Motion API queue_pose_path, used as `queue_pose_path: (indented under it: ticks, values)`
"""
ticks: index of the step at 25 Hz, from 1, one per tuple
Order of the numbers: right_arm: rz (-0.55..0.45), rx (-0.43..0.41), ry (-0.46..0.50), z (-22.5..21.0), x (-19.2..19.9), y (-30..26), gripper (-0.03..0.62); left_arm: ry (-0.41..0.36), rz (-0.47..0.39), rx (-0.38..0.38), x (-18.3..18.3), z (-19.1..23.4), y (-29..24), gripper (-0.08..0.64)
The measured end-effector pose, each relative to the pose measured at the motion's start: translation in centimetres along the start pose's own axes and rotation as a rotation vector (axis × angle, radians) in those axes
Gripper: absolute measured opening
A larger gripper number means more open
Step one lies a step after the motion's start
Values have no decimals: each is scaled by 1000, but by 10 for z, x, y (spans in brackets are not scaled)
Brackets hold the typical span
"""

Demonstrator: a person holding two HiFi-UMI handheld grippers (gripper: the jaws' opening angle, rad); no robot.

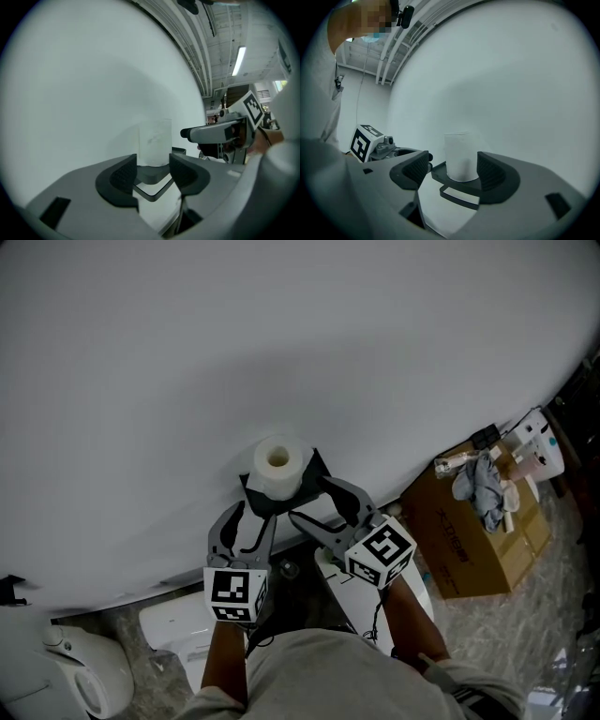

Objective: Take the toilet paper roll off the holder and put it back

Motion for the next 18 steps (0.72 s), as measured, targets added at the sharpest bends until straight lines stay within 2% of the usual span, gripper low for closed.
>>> queue_pose_path:
  ticks: [2, 5, 6, 7, 8, 11, 18]
  values:
    - [-5, 7, 7, 4, 1, 4, 322, 3, -16, -27, 0, -1, 9, 159]
    - [-10, 42, 45, 8, 3, 13, 300, 13, -42, -70, 1, -2, 18, 98]
    - [-18, 70, 52, 6, 2, 18, 240, 15, -50, -82, 0, -3, 20, 82]
    - [-30, 104, 51, 2, 1, 24, 135, 15, -58, -92, 0, -5, 22, 69]
    - [-41, 133, 46, -2, 0, 31, 74, 13, -66, -99, -1, -9, 23, 53]
    - [-56, 186, 21, -11, 1, 50, 36, 2, -82, -107, -3, -22, 28, 30]
    - [-69, 250, 9, -12, 7, 91, 6, -10, -99, -122, -5, -52, 47, 11]
Point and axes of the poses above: the fingertips, and each gripper's own axes: y backward along the fingers, z to its left, x out of its underside, the point moved 1 cm from there along y, backward along the fingers, and after that the axes turned 10 degrees about x, right-handed, at the moved point
